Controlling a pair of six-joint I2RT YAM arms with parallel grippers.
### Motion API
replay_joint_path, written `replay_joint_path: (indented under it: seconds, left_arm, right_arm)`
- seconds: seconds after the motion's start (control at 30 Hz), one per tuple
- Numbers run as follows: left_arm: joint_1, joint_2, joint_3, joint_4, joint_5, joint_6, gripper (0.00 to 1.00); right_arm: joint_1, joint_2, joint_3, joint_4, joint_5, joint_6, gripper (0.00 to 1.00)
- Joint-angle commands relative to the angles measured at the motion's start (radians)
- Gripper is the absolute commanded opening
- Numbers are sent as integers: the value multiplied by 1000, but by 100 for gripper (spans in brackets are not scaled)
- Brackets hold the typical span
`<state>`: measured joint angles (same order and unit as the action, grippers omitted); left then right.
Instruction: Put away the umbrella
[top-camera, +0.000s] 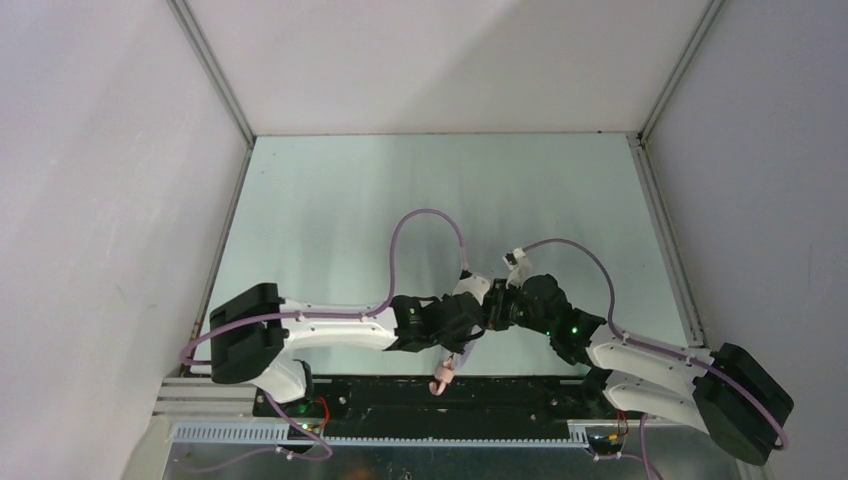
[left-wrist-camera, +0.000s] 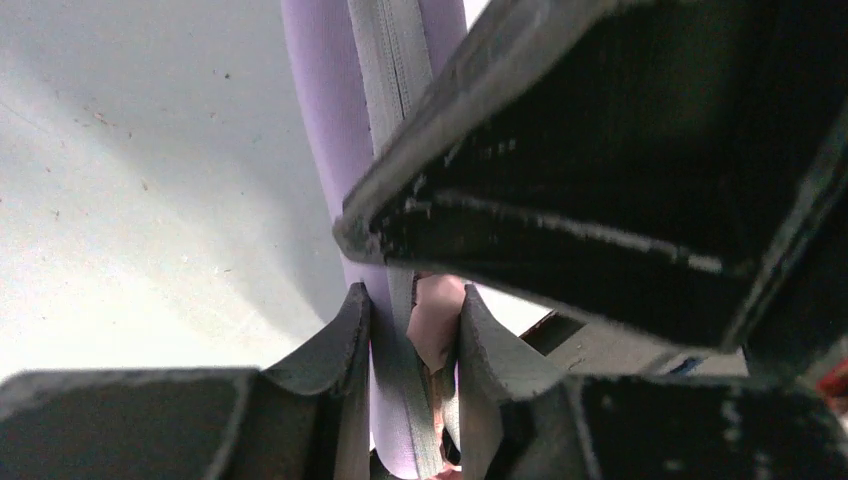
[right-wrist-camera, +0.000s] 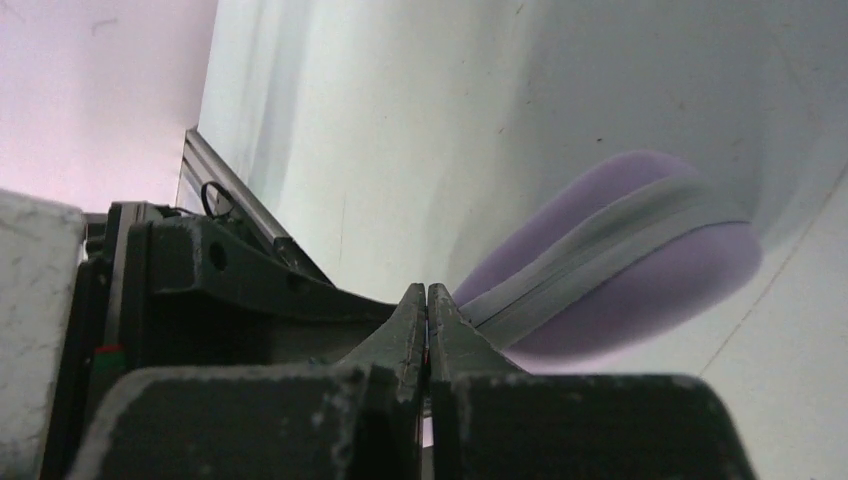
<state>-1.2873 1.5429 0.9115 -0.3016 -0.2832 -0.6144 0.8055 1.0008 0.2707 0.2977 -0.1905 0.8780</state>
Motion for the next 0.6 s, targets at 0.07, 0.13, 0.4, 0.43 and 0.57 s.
replay_joint_path:
  seconds: [0.07,0.13,0.4,0.43,0.57]
  left_arm:
    - [81,39,-38,167,4,149,9]
    - [98,49,-33,194,23,177,10]
    - [124,15,-11,219,60,225,75]
    - [123,-7,-31,223,66,222,83]
    - [123,-55,-112,264,72,217,94]
  right_arm:
    - [99,16,48,92,-169,29,0]
    - [94,24,48,76,-178,30,0]
    - [-135,-57,-19,-2,-134,33,0]
    - [-169,-76,-25,-5,-131,28,0]
    - [-217,-104,-42,-18,-128,7,0]
